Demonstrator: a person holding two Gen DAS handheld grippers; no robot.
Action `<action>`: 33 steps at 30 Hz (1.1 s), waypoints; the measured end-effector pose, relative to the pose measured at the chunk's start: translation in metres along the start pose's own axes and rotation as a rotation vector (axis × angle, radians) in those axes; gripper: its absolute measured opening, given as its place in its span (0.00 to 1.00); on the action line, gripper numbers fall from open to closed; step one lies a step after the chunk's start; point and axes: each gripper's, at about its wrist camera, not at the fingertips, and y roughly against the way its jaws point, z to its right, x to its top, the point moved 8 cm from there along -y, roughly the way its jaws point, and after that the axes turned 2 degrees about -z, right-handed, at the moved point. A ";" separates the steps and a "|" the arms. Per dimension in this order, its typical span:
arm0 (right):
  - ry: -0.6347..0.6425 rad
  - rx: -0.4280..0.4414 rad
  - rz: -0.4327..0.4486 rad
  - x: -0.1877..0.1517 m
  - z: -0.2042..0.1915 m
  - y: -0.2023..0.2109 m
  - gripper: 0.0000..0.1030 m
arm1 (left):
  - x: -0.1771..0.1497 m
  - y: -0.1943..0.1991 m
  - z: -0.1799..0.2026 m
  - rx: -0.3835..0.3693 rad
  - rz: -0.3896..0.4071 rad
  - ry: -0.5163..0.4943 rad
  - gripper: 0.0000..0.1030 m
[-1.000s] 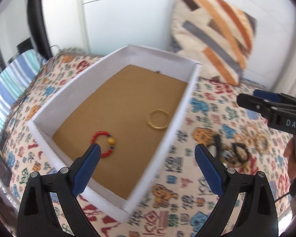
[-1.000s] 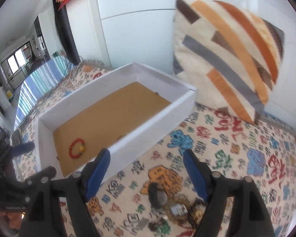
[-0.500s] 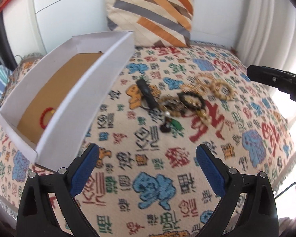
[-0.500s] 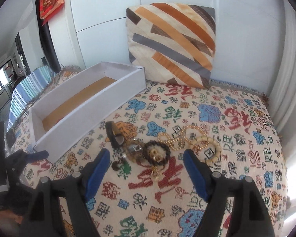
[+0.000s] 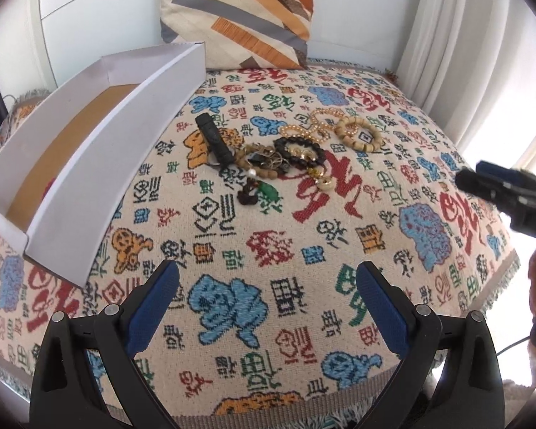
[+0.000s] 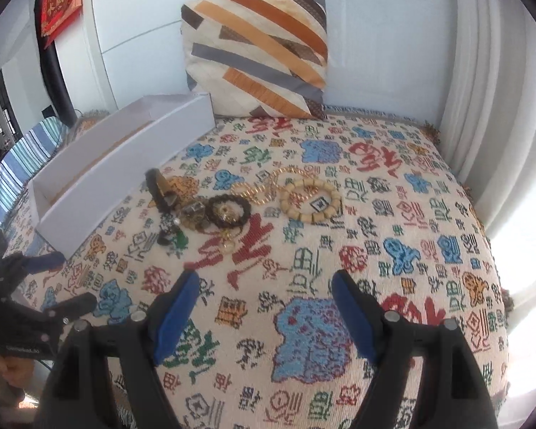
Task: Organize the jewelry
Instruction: 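Withdraw both tools from the box back toward the jewelry pile, then grasp the black watch with left tool while right tool grasps the wooden bead bracelet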
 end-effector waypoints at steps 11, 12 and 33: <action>-0.067 0.001 -0.117 -0.038 0.003 -0.016 0.76 | -0.026 -0.020 -0.028 0.073 -0.111 0.028 0.97; -0.069 -0.004 -0.120 -0.038 0.003 -0.015 0.76 | -0.030 -0.022 -0.032 0.074 -0.124 0.042 0.97; -0.112 -0.013 -0.232 -0.051 0.022 -0.032 0.76 | -0.047 -0.044 -0.034 0.072 -0.267 0.075 0.96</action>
